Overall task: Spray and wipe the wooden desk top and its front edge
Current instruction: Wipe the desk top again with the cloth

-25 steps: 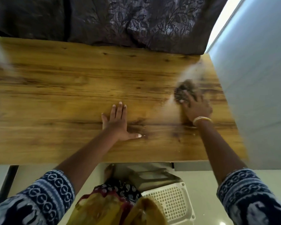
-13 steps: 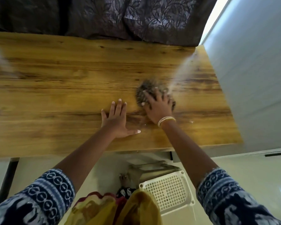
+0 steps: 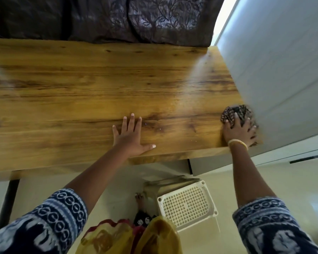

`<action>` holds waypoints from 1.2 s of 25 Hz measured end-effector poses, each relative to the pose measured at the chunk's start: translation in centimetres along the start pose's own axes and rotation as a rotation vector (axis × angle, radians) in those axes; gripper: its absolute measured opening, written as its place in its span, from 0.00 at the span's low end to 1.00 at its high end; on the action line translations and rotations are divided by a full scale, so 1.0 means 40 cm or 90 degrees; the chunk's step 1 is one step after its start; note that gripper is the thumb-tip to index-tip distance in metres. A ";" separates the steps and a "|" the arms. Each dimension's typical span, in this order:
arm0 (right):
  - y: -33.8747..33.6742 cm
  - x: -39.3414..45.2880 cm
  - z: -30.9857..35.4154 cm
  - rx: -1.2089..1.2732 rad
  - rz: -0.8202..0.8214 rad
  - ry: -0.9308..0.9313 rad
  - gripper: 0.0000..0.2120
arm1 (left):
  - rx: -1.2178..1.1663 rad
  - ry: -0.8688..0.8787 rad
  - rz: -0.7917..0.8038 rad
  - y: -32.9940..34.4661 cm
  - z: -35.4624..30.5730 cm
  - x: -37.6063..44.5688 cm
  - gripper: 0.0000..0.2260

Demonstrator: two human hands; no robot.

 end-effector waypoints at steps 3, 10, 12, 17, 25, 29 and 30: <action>0.027 -0.107 0.186 -0.018 0.023 -0.123 0.28 | -0.006 -0.001 -0.004 0.002 0.003 -0.001 0.52; 0.084 -0.285 0.233 -0.102 0.006 -0.522 0.27 | -0.009 0.010 -0.030 0.005 0.009 -0.008 0.51; 0.025 -0.134 0.077 -0.075 -0.013 -0.347 0.27 | -0.002 0.018 -0.044 0.015 0.015 -0.016 0.49; 0.011 -0.104 -0.060 -0.033 -0.012 -0.052 0.28 | -0.102 0.045 -0.063 0.001 0.022 -0.045 0.42; 0.183 -0.606 0.582 -0.070 0.048 -0.490 0.27 | -0.143 -0.016 -0.265 0.016 0.264 -0.206 0.38; 0.193 -0.693 0.617 -0.141 0.070 -0.793 0.24 | -0.103 -0.009 -0.270 0.044 0.346 -0.239 0.40; 0.182 -0.656 0.588 -0.127 0.064 -0.801 0.23 | -0.086 0.005 -0.258 0.051 0.355 -0.241 0.40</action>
Point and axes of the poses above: each hand's wrist, its own x-axis towards the middle knuckle, its own y-axis out of the palm, z = x × y, the point moved 7 cm from there along x, towards the middle knuckle, and after that the axes turned 3 degrees about -x, right-handed, at the moved point
